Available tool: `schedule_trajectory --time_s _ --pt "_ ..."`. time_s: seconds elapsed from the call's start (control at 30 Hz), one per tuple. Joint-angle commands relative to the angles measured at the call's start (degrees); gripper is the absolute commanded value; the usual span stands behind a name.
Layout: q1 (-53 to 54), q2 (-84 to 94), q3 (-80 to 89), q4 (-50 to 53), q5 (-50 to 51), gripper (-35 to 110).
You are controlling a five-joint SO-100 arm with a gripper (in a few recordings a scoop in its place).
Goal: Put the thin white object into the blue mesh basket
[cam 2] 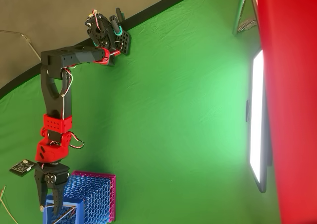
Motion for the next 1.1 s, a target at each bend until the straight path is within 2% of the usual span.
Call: schedule_trajectory --time_s 0.0,0.27,0.47,0.67,1.07 --pt "-1.14 5.45 1.85 -1.14 0.09 30" --pt "-4.48 14.33 14.15 -1.14 1.58 32" --pt "-9.40 22.06 25.84 -4.66 6.86 31" --pt "-15.56 31.73 38.14 -4.92 16.79 27" --pt "-28.39 58.36 67.15 -2.37 44.12 18"
